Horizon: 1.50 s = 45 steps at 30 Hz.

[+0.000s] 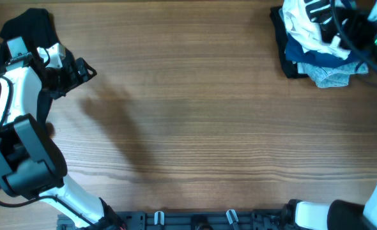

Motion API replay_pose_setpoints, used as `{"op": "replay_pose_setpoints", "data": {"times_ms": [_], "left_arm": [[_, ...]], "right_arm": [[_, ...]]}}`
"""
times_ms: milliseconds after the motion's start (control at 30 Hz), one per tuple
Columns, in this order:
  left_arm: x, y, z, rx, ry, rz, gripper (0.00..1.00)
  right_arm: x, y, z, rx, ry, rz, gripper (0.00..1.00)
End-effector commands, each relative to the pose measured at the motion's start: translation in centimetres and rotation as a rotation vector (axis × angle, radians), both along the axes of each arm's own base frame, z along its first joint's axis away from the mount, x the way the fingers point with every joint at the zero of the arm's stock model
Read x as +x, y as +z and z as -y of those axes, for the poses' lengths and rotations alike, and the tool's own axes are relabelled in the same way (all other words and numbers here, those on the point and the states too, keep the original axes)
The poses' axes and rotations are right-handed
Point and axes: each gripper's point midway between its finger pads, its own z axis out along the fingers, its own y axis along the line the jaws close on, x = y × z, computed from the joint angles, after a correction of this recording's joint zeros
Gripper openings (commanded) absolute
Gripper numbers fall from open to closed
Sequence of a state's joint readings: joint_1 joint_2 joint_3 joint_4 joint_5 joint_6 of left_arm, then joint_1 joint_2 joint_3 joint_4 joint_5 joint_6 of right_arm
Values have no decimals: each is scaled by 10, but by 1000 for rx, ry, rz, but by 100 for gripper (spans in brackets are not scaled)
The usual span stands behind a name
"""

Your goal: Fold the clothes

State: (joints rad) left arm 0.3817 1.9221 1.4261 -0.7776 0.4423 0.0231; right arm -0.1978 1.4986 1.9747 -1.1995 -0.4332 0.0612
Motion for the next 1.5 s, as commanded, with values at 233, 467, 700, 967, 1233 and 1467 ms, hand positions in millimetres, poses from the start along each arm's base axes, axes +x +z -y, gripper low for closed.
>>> {"op": "replay_pose_setpoints", "data": {"times_ms": [233,467,700,967,1233,1467], "left_arm": [[3,12,-2,8,6,27,100],[3,12,-2,8,6,27,100],[3,12,-2,8,6,27,100],[3,12,-2,8,6,27,100],[3,12,-2,8,6,27,100],[3,12,-2,8,6,27,100]], "right_arm": [[-25,-12,-6,414,-369,-248,100],[-25,-15,12,178,-385,-168,100],[-57,15,-27,-100,-59,241,100],[-93,-86,-40,-137,32,485,100],[-119,-182,-44,-110,27,644,100],[-127,-209,-41,-119,10,684,100]]}}
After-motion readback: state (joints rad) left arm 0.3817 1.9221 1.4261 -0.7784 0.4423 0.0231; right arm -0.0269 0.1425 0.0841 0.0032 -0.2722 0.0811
